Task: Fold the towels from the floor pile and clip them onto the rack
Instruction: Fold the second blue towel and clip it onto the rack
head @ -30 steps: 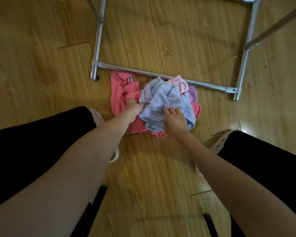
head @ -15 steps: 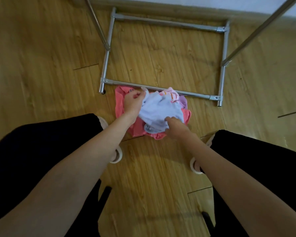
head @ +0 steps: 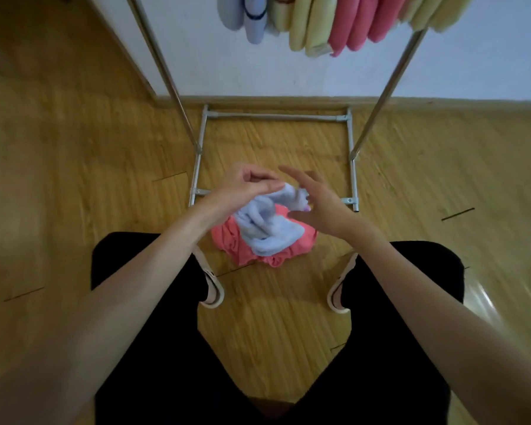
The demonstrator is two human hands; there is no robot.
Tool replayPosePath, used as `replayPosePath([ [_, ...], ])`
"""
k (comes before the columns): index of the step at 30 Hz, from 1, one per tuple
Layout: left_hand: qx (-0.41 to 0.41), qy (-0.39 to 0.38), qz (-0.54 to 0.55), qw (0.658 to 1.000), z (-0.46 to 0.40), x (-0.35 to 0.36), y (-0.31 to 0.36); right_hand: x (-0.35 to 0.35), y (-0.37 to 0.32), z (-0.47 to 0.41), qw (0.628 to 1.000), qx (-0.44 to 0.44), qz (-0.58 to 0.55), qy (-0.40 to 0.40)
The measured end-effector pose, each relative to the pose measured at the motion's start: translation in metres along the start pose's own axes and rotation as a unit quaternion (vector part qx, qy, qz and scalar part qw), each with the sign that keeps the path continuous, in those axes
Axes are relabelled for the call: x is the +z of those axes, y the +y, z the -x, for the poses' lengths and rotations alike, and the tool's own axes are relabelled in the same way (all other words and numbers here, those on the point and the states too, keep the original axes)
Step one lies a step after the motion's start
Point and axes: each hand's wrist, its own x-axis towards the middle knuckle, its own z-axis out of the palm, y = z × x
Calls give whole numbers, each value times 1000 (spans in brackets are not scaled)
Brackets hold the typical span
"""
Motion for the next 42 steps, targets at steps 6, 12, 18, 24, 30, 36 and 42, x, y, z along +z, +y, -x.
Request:
replayPosePath([
  [6,41,65,78,994,43,-17,54,-26,-42,38,998,-30,52,35],
  [12,51,134,150,978,67,-36,79,-58,-101,86,994,-51,2,93],
  [18,101,176,83,976,66,-34,99,-87,-183,102,984,-91,-97,117],
  [24,128,143,-16,981,72,-38,108,-95,-222,92,948,-54,-232,211],
  [30,215,61,-105,969,127,-47,109,-88,-238,80,914,-35,-298,272],
  [36,262,32,-217,940,164,-28,106,-83,-254,71,887,-37,-341,309],
  [42,299,217,-290,883,157,-15,103,-86,-265,68,863,-16,-361,351],
])
